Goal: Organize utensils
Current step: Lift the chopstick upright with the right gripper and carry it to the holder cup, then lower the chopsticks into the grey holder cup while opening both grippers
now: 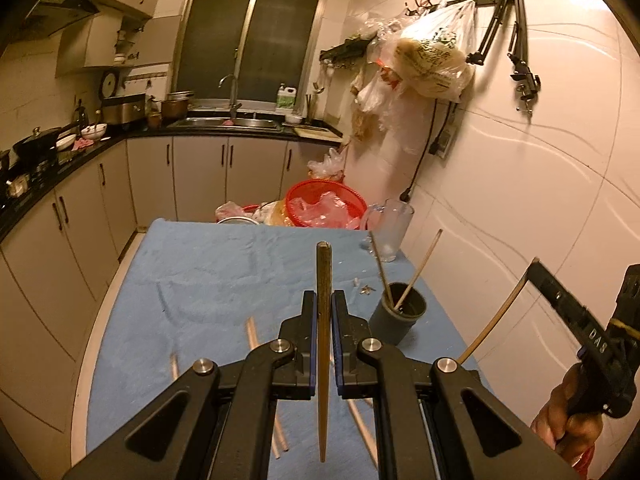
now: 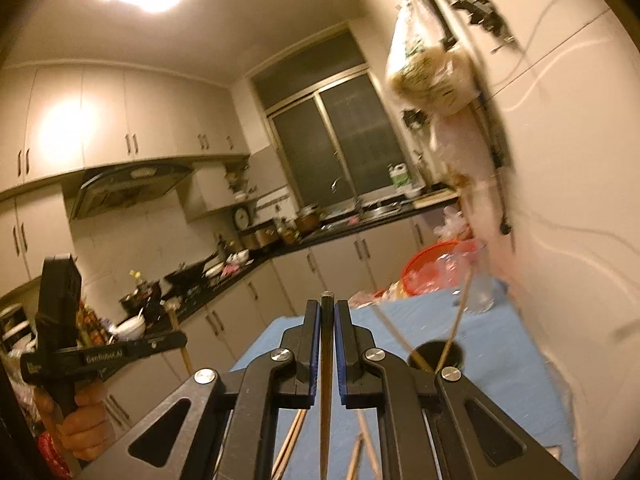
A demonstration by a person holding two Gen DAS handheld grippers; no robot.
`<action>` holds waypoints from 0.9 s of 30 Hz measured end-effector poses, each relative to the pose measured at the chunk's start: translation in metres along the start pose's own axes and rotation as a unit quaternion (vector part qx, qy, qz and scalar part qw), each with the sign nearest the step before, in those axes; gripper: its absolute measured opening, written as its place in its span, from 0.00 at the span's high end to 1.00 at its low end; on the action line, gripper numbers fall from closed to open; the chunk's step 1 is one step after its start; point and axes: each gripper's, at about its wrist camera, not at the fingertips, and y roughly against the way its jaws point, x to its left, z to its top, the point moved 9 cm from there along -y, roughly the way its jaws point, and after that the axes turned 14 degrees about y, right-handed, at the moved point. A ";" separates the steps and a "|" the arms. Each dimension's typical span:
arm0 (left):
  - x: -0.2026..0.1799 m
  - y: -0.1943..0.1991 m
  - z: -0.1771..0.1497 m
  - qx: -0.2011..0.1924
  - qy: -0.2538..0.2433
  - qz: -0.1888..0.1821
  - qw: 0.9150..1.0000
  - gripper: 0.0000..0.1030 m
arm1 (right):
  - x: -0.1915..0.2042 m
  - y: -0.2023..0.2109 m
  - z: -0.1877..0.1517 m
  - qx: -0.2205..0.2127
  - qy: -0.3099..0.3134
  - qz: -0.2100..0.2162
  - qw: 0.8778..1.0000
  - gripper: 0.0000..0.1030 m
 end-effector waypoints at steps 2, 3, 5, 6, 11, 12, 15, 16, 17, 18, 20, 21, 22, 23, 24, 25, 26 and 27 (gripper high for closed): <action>-0.010 -0.004 0.005 -0.001 -0.003 -0.006 1.000 0.93 | -0.015 0.005 0.011 -0.009 -0.006 -0.014 1.000 0.93; -0.015 -0.006 0.008 -0.002 -0.003 -0.009 1.000 0.93 | -0.020 0.006 0.014 -0.013 -0.008 -0.018 1.000 0.93; -0.025 -0.012 0.015 -0.003 -0.003 -0.016 1.000 0.93 | -0.034 0.009 0.024 -0.021 -0.013 -0.030 0.999 0.93; -0.030 -0.015 0.020 -0.005 0.000 -0.019 1.000 0.93 | -0.039 0.009 0.028 -0.024 -0.015 -0.034 0.999 0.93; -0.052 -0.030 0.041 -0.012 0.008 -0.031 0.999 0.93 | -0.064 0.007 0.049 -0.038 -0.020 -0.061 0.997 0.93; -0.057 -0.034 0.046 -0.012 0.009 -0.034 0.999 0.93 | -0.068 0.005 0.053 -0.039 -0.022 -0.063 0.997 0.93; -0.071 -0.045 0.057 -0.017 0.013 -0.039 0.999 0.93 | -0.084 0.000 0.062 -0.048 -0.033 -0.073 0.996 0.93; -0.076 -0.049 0.060 -0.017 0.015 -0.043 0.999 0.93 | -0.089 -0.003 0.066 -0.051 -0.037 -0.079 0.995 0.93; -0.081 -0.053 0.064 -0.020 0.018 -0.048 0.998 0.93 | -0.094 -0.005 0.068 -0.053 -0.039 -0.083 0.994 0.93; -0.086 -0.057 0.068 -0.025 0.020 -0.050 0.998 0.93 | -0.098 -0.008 0.071 -0.055 -0.039 -0.088 0.994 0.93; -0.095 -0.066 0.075 -0.035 0.020 -0.048 0.998 0.93 | -0.106 -0.015 0.074 -0.057 -0.040 -0.100 0.993 0.93; -0.098 -0.070 0.077 -0.039 0.021 -0.049 0.998 0.93 | -0.110 -0.017 0.075 -0.057 -0.042 -0.101 0.992 0.93; -0.101 -0.076 0.079 -0.041 0.023 -0.049 0.998 0.93 | -0.114 -0.021 0.075 -0.057 -0.045 -0.102 0.992 0.93; -0.103 -0.083 0.080 -0.042 0.027 -0.047 0.998 0.93 | -0.118 -0.025 0.075 -0.057 -0.046 -0.105 0.992 0.93; -0.105 -0.090 0.082 -0.043 0.030 -0.048 0.997 0.93 | -0.121 -0.028 0.075 -0.057 -0.045 -0.108 0.991 0.93; -0.107 -0.096 0.082 -0.045 0.032 -0.050 0.997 0.93 | -0.124 -0.033 0.075 -0.055 -0.044 -0.112 0.991 0.93; -0.108 -0.102 0.083 -0.046 0.035 -0.049 0.997 0.93 | -0.127 -0.037 0.075 -0.054 -0.044 -0.112 0.991 0.93; -0.109 -0.110 0.083 -0.043 0.038 -0.047 0.997 0.93 | -0.129 -0.042 0.074 -0.053 -0.044 -0.113 0.991 0.93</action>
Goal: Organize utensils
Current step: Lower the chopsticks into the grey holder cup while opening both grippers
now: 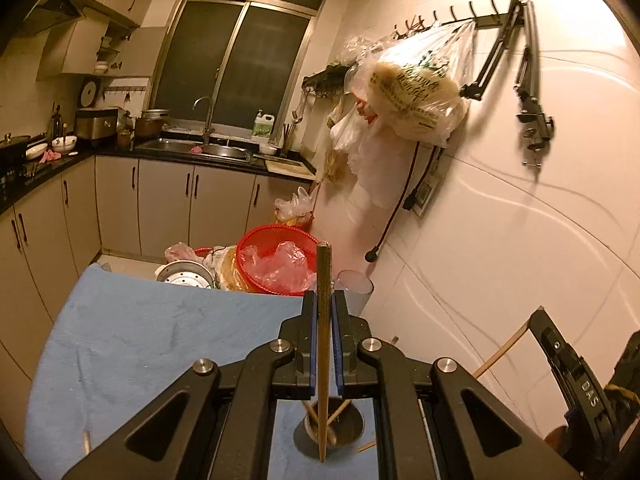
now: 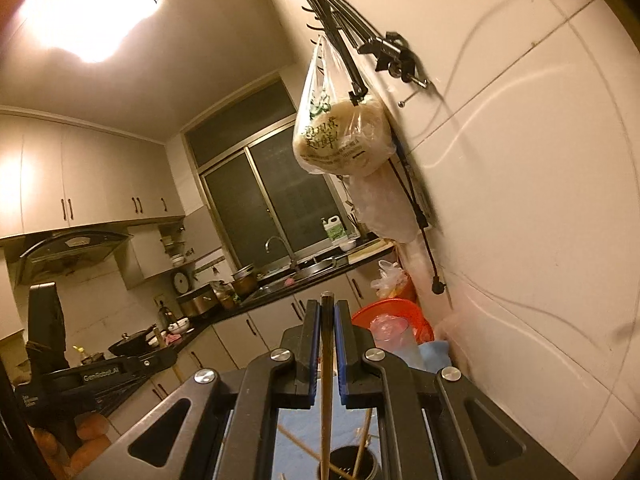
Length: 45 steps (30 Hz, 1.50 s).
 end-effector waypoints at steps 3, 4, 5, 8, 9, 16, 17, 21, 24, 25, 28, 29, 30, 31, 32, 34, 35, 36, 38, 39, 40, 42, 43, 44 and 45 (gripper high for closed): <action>0.000 -0.020 -0.001 0.000 0.009 0.002 1.000 0.93 | -0.003 -0.015 -0.004 0.004 0.008 -0.008 1.000 0.93; 0.001 -0.026 -0.003 0.001 0.012 0.005 1.000 0.93 | -0.004 -0.021 -0.006 0.008 0.008 -0.007 1.000 0.93; 0.002 -0.033 -0.005 0.003 0.016 0.004 1.000 0.93 | -0.006 -0.027 -0.010 0.012 0.009 -0.007 1.000 0.93; 0.006 -0.047 -0.013 0.008 0.018 0.008 1.000 0.93 | -0.009 -0.044 -0.021 0.027 0.013 -0.010 0.999 0.93; 0.007 -0.051 -0.016 0.009 0.018 0.008 1.000 0.93 | -0.010 -0.048 -0.025 0.032 0.013 -0.010 0.999 0.93; 0.017 -0.076 -0.040 0.032 0.008 0.013 0.999 0.93 | -0.019 -0.079 -0.070 0.089 0.008 -0.007 0.996 0.93; 0.018 -0.078 -0.044 0.037 0.006 0.014 0.999 0.93 | -0.019 -0.082 -0.077 0.098 0.006 -0.004 0.995 0.93; 0.026 -0.086 -0.056 0.049 0.001 0.025 0.998 0.93 | -0.019 -0.092 -0.097 0.126 -0.005 0.005 0.992 0.93; 0.030 -0.088 -0.061 0.059 0.003 0.028 0.998 0.93 | -0.020 -0.098 -0.109 0.146 -0.012 0.012 0.989 0.91; 0.030 -0.088 -0.062 0.061 0.003 0.029 0.998 0.93 | -0.021 -0.099 -0.113 0.153 -0.017 0.016 0.988 0.91; 0.029 -0.087 -0.064 0.066 -0.003 0.027 0.997 0.93 | -0.024 -0.098 -0.116 0.163 -0.032 0.022 0.986 0.90; 0.028 -0.086 -0.064 0.067 -0.005 0.026 0.997 0.93 | -0.025 -0.096 -0.116 0.164 -0.033 0.021 0.986 0.90; 0.028 -0.084 -0.064 0.068 -0.004 0.024 0.997 0.92 | -0.025 -0.095 -0.115 0.163 -0.034 0.019 0.986 0.90; 0.027 -0.081 -0.063 0.068 -0.002 0.020 0.997 0.92 | -0.025 -0.093 -0.111 0.160 -0.034 0.019 0.986 0.89; 0.027 -0.079 -0.062 0.068 -0.002 0.018 0.998 0.92 | -0.025 -0.089 -0.107 0.155 -0.034 0.020 0.987 0.89; 0.024 -0.070 -0.060 0.064 -0.004 0.012 0.998 0.92 | -0.025 -0.080 -0.099 0.145 -0.035 0.018 0.989 0.89; 0.023 -0.066 -0.059 0.062 -0.005 0.009 0.998 0.92 | -0.024 -0.074 -0.095 0.140 -0.036 0.020 0.989 0.89; 0.023 -0.063 -0.058 0.061 -0.005 0.008 0.998 0.92 | -0.022 -0.069 -0.091 0.136 -0.037 0.023 0.990 0.89; 0.022 -0.051 -0.056 0.055 -0.006 0.003 0.998 0.92 | -0.018 -0.057 -0.084 0.127 -0.041 0.029 0.991 0.89; 0.023 -0.045 -0.056 0.054 -0.006 0.002 0.999 0.92 | -0.015 -0.052 -0.082 0.125 -0.042 0.032 0.991 0.89; 0.023 -0.039 -0.056 0.053 -0.006 0.000 0.999 0.92 | -0.012 -0.045 -0.081 0.123 -0.044 0.037 0.991 0.89; 0.027 -0.027 -0.057 0.050 -0.005 0.001 0.999 0.92 | -0.002 -0.034 -0.081 0.124 -0.046 0.049 0.990 0.89; 0.030 -0.020 -0.058 0.050 -0.005 0.002 0.999 0.92 | 0.004 -0.029 -0.082 0.125 -0.047 0.056 0.989 0.89; 0.035 -0.012 -0.060 0.050 -0.007 0.004 0.999 0.92 | 0.010 -0.023 -0.084 0.128 -0.048 0.063 0.989 0.89; 0.041 -0.004 -0.062 0.050 -0.007 0.006 0.999 0.92 | 0.015 -0.019 -0.087 0.131 -0.048 0.069 0.988 0.89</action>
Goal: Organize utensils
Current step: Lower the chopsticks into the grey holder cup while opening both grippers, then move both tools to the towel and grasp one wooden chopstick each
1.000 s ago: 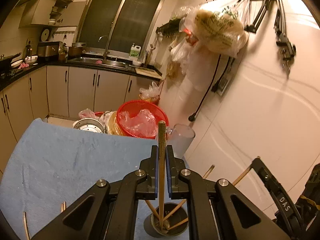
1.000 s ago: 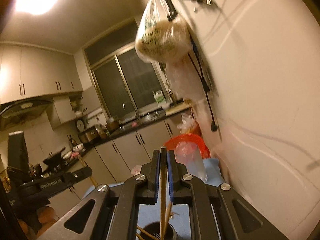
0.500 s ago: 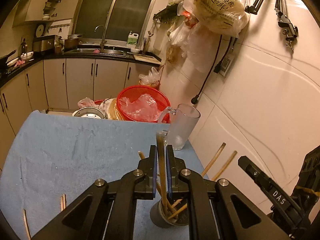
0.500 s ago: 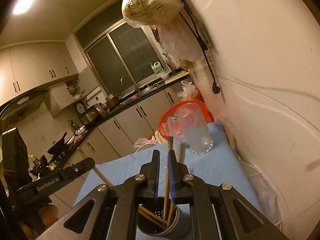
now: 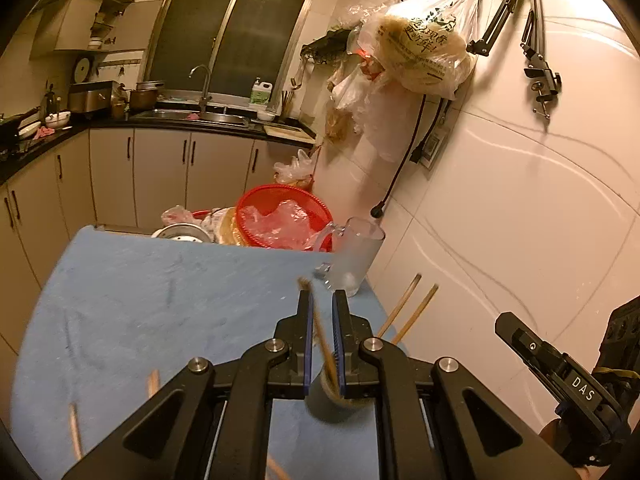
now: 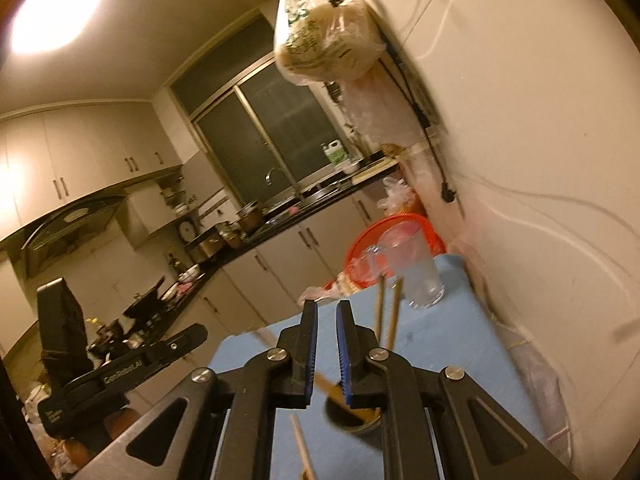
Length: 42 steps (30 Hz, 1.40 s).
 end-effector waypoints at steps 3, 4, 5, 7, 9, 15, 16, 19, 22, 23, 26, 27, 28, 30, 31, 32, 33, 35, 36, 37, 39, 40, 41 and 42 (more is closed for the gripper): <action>0.020 0.017 -0.010 0.003 0.002 0.011 1.000 0.91 | 0.020 0.005 -0.020 0.019 0.007 0.021 1.000 0.89; 0.029 0.022 -0.014 0.005 0.002 0.019 1.000 0.91 | 0.029 0.005 -0.030 0.030 0.010 0.028 0.999 0.89; 0.040 0.028 -0.019 0.008 0.004 0.025 1.000 0.91 | 0.036 0.003 -0.039 0.039 0.012 0.035 0.999 0.89; 0.061 0.038 -0.029 0.015 0.008 0.039 0.999 0.91 | 0.048 -0.001 -0.058 0.061 0.017 0.045 0.997 0.89; 0.090 0.048 -0.041 0.022 0.019 0.057 0.998 0.91 | 0.056 -0.008 -0.078 0.086 0.020 0.051 0.995 0.89; 0.173 0.063 -0.068 0.052 0.062 0.106 0.991 0.91 | 0.071 -0.031 -0.138 0.158 0.016 0.060 0.985 0.89; 0.185 0.065 -0.073 0.057 0.069 0.114 0.989 0.91 | 0.072 -0.034 -0.146 0.168 0.015 0.060 0.984 0.89; 0.219 0.068 -0.089 0.073 0.093 0.131 0.984 0.91 | 0.076 -0.043 -0.165 0.196 0.012 0.059 0.979 0.89; 0.244 0.068 -0.099 0.085 0.115 0.144 0.979 0.91 | 0.080 -0.050 -0.182 0.223 0.008 0.060 0.973 0.89; 0.251 0.068 -0.102 0.090 0.123 0.148 0.977 0.91 | 0.080 -0.052 -0.187 0.231 0.009 0.059 0.971 0.89; 0.271 0.064 -0.109 0.104 0.138 0.169 0.970 0.91 | 0.076 -0.058 -0.203 0.256 0.007 0.057 0.965 0.89; 0.276 0.064 -0.111 0.108 0.142 0.173 0.969 0.91 | 0.075 -0.060 -0.206 0.263 0.005 0.055 0.963 0.89; 0.281 0.064 -0.113 0.111 0.148 0.175 0.967 0.91 | 0.073 -0.062 -0.211 0.273 0.003 0.053 0.961 0.89; 0.288 0.064 -0.117 0.113 0.156 0.177 0.965 0.91 | 0.071 -0.067 -0.218 0.287 0.001 0.052 0.956 0.89; 0.290 0.064 -0.119 0.114 0.156 0.178 0.965 0.91 | 0.071 -0.069 -0.222 0.293 0.002 0.054 0.955 0.89; 0.291 0.064 -0.121 0.115 0.155 0.178 0.965 0.91 | 0.073 -0.072 -0.225 0.299 0.007 0.054 0.953 0.89; 0.292 0.065 -0.122 0.117 0.154 0.178 0.965 0.91 | 0.075 -0.076 -0.227 0.305 0.013 0.053 0.951 0.89; 0.292 0.064 -0.126 0.121 0.152 0.179 0.965 0.91 | 0.080 -0.082 -0.234 0.316 0.031 0.050 0.947 0.89; 0.294 0.064 -0.126 0.122 0.151 0.178 0.965 0.91 | 0.084 -0.086 -0.238 0.322 0.041 0.051 0.945 0.89; 0.294 0.064 -0.127 0.123 0.150 0.178 0.965 0.91 | 0.087 -0.091 -0.242 0.328 0.054 0.050 0.942 0.89; 0.294 0.064 -0.128 0.124 0.147 0.178 0.965 0.91 | 0.092 -0.101 -0.247 0.336 0.076 0.039 0.938 0.89; 0.296 0.066 -0.129 0.123 0.145 0.178 0.966 0.91 | 0.094 -0.105 -0.249 0.338 0.088 0.035 0.937 0.89; 0.296 0.067 -0.130 0.123 0.143 0.178 0.966 0.91 | 0.095 -0.108 -0.250 0.339 0.099 0.031 0.935 0.89; 0.297 0.067 -0.130 0.123 0.140 0.180 0.966 0.91 | 0.096 -0.111 -0.251 0.340 0.107 0.028 0.934 0.89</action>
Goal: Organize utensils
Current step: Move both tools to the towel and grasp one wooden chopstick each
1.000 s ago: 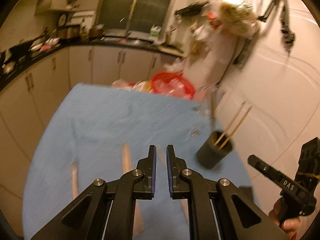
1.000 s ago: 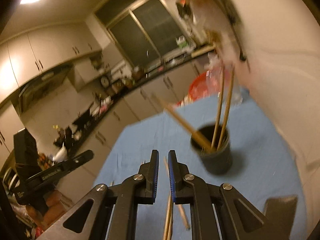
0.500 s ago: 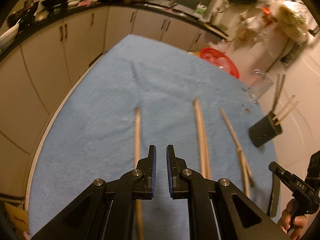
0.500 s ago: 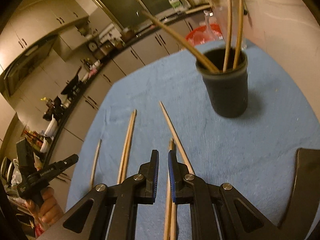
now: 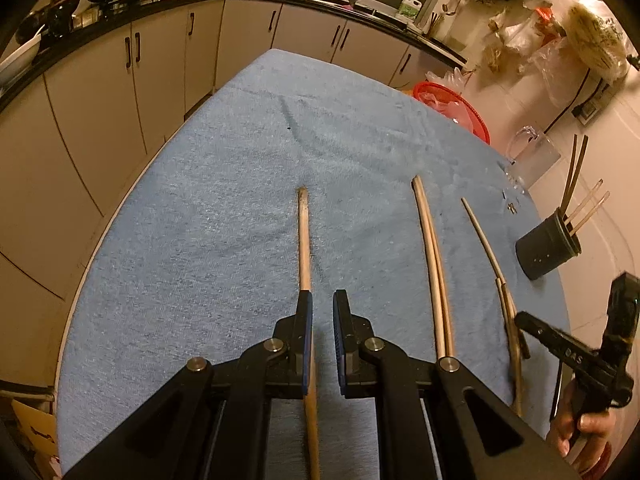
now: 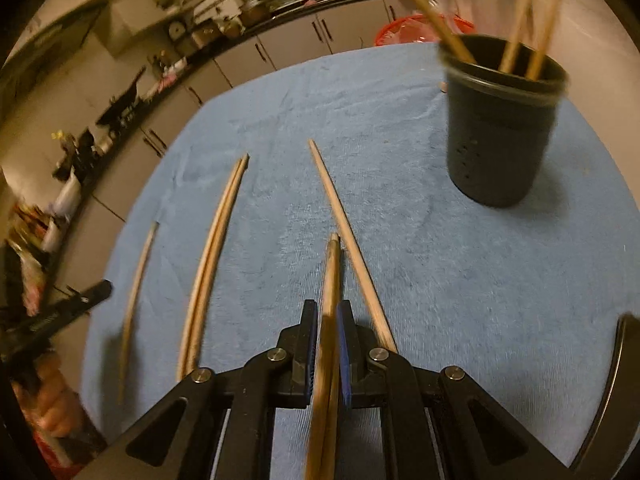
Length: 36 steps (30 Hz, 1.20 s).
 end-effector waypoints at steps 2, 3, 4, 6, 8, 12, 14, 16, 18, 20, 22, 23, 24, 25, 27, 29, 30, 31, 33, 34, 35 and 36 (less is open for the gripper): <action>0.002 0.000 0.000 -0.002 -0.002 0.002 1.000 0.91 | 0.000 -0.005 0.003 0.005 0.012 -0.014 1.000 0.89; 0.004 0.000 0.000 -0.002 -0.002 0.003 1.000 0.91 | 0.001 -0.009 0.004 0.010 0.017 -0.018 1.000 0.89; 0.006 0.000 0.000 -0.001 -0.002 0.003 1.000 0.91 | 0.001 -0.013 0.005 0.015 0.022 -0.021 0.999 0.89; 0.009 0.000 0.000 -0.001 -0.002 0.004 1.000 0.91 | 0.000 -0.020 0.007 0.021 0.030 -0.032 0.999 0.89; 0.012 -0.001 0.000 -0.001 -0.002 0.007 1.000 0.91 | -0.003 -0.024 0.010 0.019 0.030 -0.039 0.999 0.89; 0.014 -0.003 0.002 0.001 0.000 0.008 1.000 0.91 | -0.003 -0.024 0.016 0.014 0.029 -0.041 0.999 0.91; 0.014 -0.004 0.002 0.003 0.001 0.007 1.000 0.91 | 0.000 -0.018 0.019 0.001 0.029 -0.033 0.999 0.91; 0.012 -0.006 0.003 0.007 0.000 0.009 1.000 0.91 | 0.000 -0.008 0.021 -0.017 0.024 -0.025 0.999 0.92; 0.011 -0.009 0.005 0.013 0.000 0.008 1.000 0.91 | 0.004 0.007 0.024 -0.042 0.023 -0.002 0.999 0.92; 0.010 -0.015 0.012 0.024 0.001 0.010 1.000 0.91 | 0.011 0.022 0.027 -0.063 0.028 0.010 0.998 0.92; 0.009 -0.024 0.023 0.040 0.010 0.011 0.999 0.91 | 0.016 0.034 0.029 -0.077 0.027 0.023 0.996 0.92; 0.008 -0.027 0.029 0.043 0.013 0.013 0.999 0.91 | 0.018 0.039 0.028 -0.082 0.026 0.029 0.996 0.92; 0.008 -0.030 0.033 0.044 0.015 0.019 0.999 0.91 | 0.020 0.043 0.028 -0.086 0.026 0.033 0.995 0.92; 0.005 -0.034 0.039 0.045 0.011 0.026 0.999 0.91 | 0.022 0.046 0.027 -0.090 0.029 0.036 0.995 0.92; -0.002 -0.047 0.046 0.067 0.005 0.028 0.997 0.91 | 0.026 0.051 0.026 -0.094 0.032 0.042 0.994 0.92; -0.007 -0.057 0.051 0.081 -0.005 0.042 0.996 0.91 | 0.031 0.052 0.027 -0.097 0.032 0.045 0.994 0.92; -0.008 -0.061 0.052 0.083 -0.008 0.048 0.995 0.90 | 0.033 0.053 0.025 -0.098 0.032 0.045 0.994 0.92; -0.007 -0.066 0.054 0.084 -0.011 0.066 0.994 0.85 | 0.031 0.055 0.024 -0.098 0.030 0.045 0.994 0.92; -0.009 -0.074 0.057 0.079 -0.021 0.085 0.993 0.78 | 0.028 0.057 0.024 -0.099 0.024 0.046 0.994 0.92; -0.011 -0.075 0.059 0.077 -0.027 0.090 0.993 0.76 | 0.025 0.057 0.024 -0.099 0.020 0.047 0.994 0.92; -0.012 -0.077 0.060 0.073 -0.028 0.099 0.992 0.76 | 0.022 0.057 0.023 -0.099 0.016 0.045 0.994 0.92; -0.012 -0.077 0.061 0.072 -0.028 0.107 0.991 0.76 | 0.020 0.057 0.023 -0.099 0.012 0.046 0.994 0.92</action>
